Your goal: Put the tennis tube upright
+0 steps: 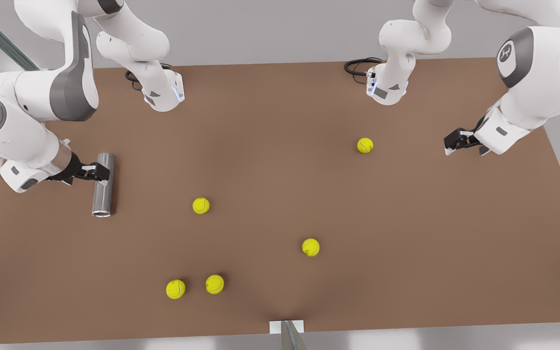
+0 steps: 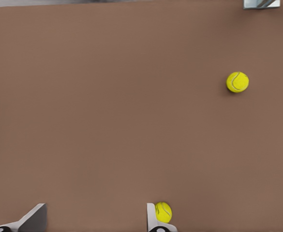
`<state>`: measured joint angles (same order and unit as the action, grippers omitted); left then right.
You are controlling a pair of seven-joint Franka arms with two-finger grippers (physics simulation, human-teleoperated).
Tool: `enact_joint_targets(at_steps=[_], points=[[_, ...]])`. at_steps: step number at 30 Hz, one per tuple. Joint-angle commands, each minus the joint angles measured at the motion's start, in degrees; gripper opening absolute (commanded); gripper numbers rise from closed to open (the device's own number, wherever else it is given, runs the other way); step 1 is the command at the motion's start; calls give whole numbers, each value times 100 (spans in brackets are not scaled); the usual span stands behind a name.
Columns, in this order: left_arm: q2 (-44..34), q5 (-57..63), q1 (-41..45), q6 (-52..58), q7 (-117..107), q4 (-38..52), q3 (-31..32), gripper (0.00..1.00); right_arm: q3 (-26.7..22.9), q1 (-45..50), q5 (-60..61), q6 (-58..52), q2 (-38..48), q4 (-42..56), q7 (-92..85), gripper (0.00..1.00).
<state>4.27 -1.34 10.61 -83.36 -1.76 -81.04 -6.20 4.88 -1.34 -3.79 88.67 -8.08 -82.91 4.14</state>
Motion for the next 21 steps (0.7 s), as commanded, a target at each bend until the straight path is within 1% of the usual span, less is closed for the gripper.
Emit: enact_joint_targets(at_steps=[1,3,4,5,6,7,9,10,14,19,21], points=[[-5,2,-15,-110,123,0,-4,100,4,-7,10,-8,-1,3,-133,100],[4,2,-15,-110,123,0,5,100,4,-7,45,-104,-53,-76,-124,100],[13,2,-15,-92,123,0,5,100,4,-16,37,-96,-63,-329,-115,100],[30,2,-15,-110,123,0,5,100,-13,-173,-16,193,-62,-945,-106,100],[39,2,-15,-110,123,0,5,100,-13,-490,-157,1080,-45,-1762,-115,100],[39,2,-15,-92,123,0,5,100,-13,-675,-280,1854,-27,-2343,-203,100],[56,2,-15,-92,123,0,40,100,-13,-912,-359,2857,-19,-3143,-326,100],[83,2,-24,-110,123,0,40,100,-13,-982,-385,3068,-19,-3354,-493,100],[83,2,-24,-92,123,0,49,100,-13,-1334,-526,3613,-45,-3891,-809,100],[92,2,-24,-75,123,0,49,100,-4,-2028,-482,4123,-660,-3899,-2172,100],[118,2,-24,-57,123,0,49,100,-4,-2081,-456,4176,-836,-3882,-2277,100]])
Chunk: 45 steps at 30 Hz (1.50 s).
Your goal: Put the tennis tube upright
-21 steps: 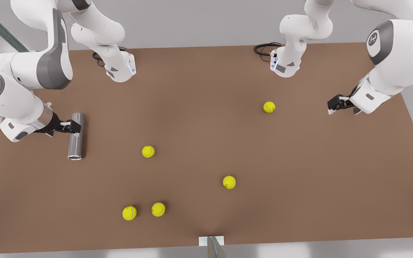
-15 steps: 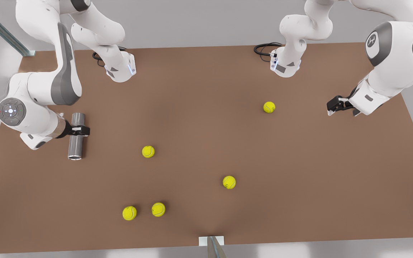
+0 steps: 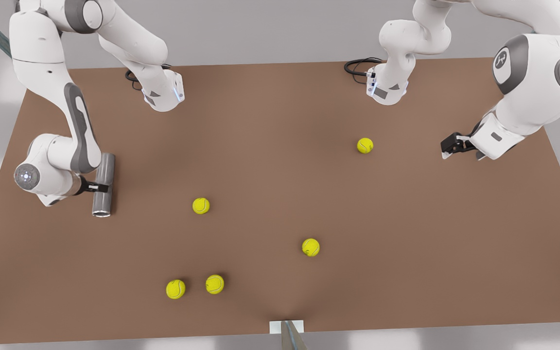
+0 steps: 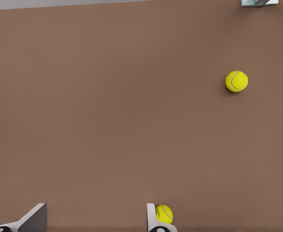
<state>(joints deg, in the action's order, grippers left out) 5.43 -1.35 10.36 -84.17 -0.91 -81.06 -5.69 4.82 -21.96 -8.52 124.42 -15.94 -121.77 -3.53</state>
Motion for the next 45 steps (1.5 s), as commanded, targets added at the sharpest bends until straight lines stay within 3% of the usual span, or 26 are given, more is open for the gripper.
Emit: enact_joint_targets(at_steps=[1,9,14,24,31,35,45], points=[[2,3,1,23,38,3,-2,100,1,-45,8,601,-119,5,-1519,100],[20,-6,1,24,38,3,-2,100,1,-230,-10,680,-462,5,-1950,100],[46,-6,1,24,29,3,-2,100,1,-238,-10,663,-208,-760,-1967,100],[55,-6,-8,24,29,3,-2,100,1,-651,-53,680,-172,-804,-3347,100],[55,-14,-8,59,29,3,15,100,1,-634,-18,680,-243,-804,-3198,100],[81,-14,-8,59,29,3,15,100,1,-581,-10,654,-339,-804,-2196,100],[301,-49,45,24,29,20,24,100,1,-608,-18,786,-691,-804,-2196,100]])
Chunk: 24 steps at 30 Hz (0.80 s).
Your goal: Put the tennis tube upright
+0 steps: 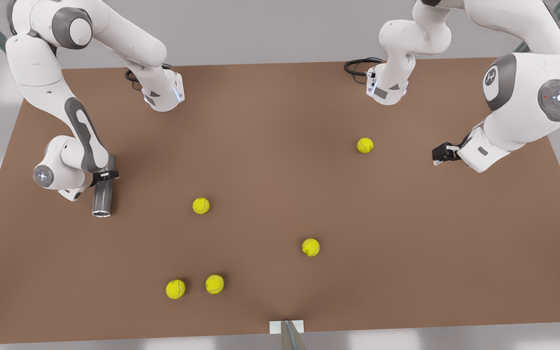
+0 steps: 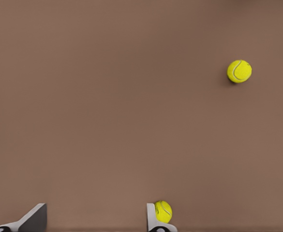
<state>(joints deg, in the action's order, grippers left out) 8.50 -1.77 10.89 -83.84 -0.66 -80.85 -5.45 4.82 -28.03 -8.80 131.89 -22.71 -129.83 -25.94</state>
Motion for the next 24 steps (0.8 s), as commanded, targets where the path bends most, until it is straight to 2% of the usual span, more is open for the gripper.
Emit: enact_joint_targets(at_steps=[1,2,4,5,6,11,13,17,20,22,24], points=[[3,-8,-7,-10,22,-1,0,100,1,-10,10,39,-14,2,45,100],[3,-8,-7,-10,13,-1,0,100,1,-10,10,39,-14,2,45,100],[-6,-8,-7,-1,13,-1,0,100,1,-10,10,39,-14,2,36,67],[3,-8,-7,8,13,-1,0,100,1,-10,-8,30,-14,2,19,60],[3,-8,28,8,13,-1,0,100,-7,-18,-8,12,-5,2,10,58],[3,-8,19,8,13,-1,0,100,37,192,-17,-251,74,81,1,58],[47,-8,19,8,13,-1,0,100,37,561,-8,-769,171,476,-17,58],[91,-8,54,8,13,-1,0,100,37,2414,54,-1964,338,1943,-17,58],[152,-8,54,-19,4,-1,0,100,37,4199,97,-2097,268,2989,10,58],[161,1,124,-10,-31,8,43,100,-7,5491,124,-2097,-285,3824,-52,58],[170,-26,133,-36,-13,61,17,100,-7,6150,-60,-2097,-1015,4755,-351,58]])
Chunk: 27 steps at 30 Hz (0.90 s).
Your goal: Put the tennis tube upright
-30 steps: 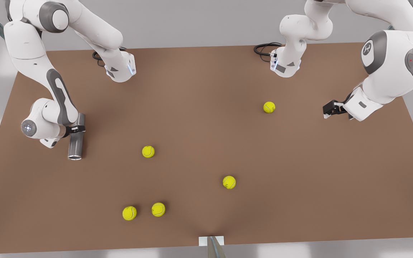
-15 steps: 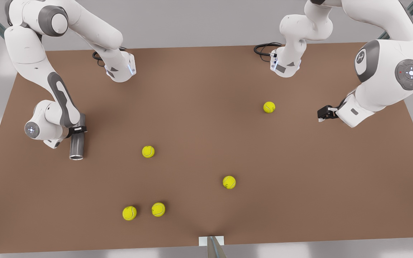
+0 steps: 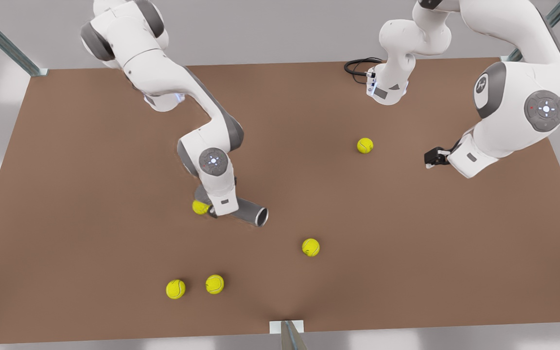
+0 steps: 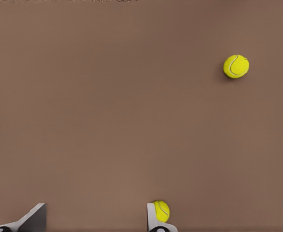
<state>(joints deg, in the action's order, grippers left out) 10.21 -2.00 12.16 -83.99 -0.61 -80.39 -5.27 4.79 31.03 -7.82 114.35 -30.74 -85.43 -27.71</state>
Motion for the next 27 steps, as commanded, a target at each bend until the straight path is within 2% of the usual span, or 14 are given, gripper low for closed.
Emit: enact_joint_targets(at_steps=[1,2,3,5,13,16,17,21,23,25,26,27], points=[[-1,-2,-3,-12,-36,15,0,100,-5,544,-158,-326,-503,624,-16,58],[-1,-2,-3,-12,-27,15,-9,100,-14,852,-158,-273,-793,923,336,59],[69,-11,-11,-21,-18,15,-9,100,-312,1300,-158,-1,-943,1019,275,59],[86,-11,-20,-109,8,15,-17,100,-330,1678,-149,290,-1119,1134,29,59],[174,-11,-3,-118,-1,15,-9,100,-330,2048,0,1072,-1962,1169,90,60],[218,-90,-11,-126,-1,15,-9,100,-330,2048,0,1186,-2033,1151,108,94],[218,-90,-11,-153,-9,15,-9,100,-330,2048,0,1195,-2042,1151,108,100],[218,-90,-20,-188,-9,15,-9,100,-339,2215,123,1195,-1971,1143,90,100],[227,-195,-20,-83,52,-64,0,100,-339,2241,658,906,-1471,1108,99,100],[271,-669,-468,260,1904,-502,-26,100,-339,2066,1326,-77,-567,1125,187,100],[297,-793,-635,260,2668,-758,-35,100,-339,1637,1739,-1033,-31,1125,457,100],[455,-1108,-828,243,3575,-978,-44,100,-330,907,1916,-2292,541,1125,1556,100]])
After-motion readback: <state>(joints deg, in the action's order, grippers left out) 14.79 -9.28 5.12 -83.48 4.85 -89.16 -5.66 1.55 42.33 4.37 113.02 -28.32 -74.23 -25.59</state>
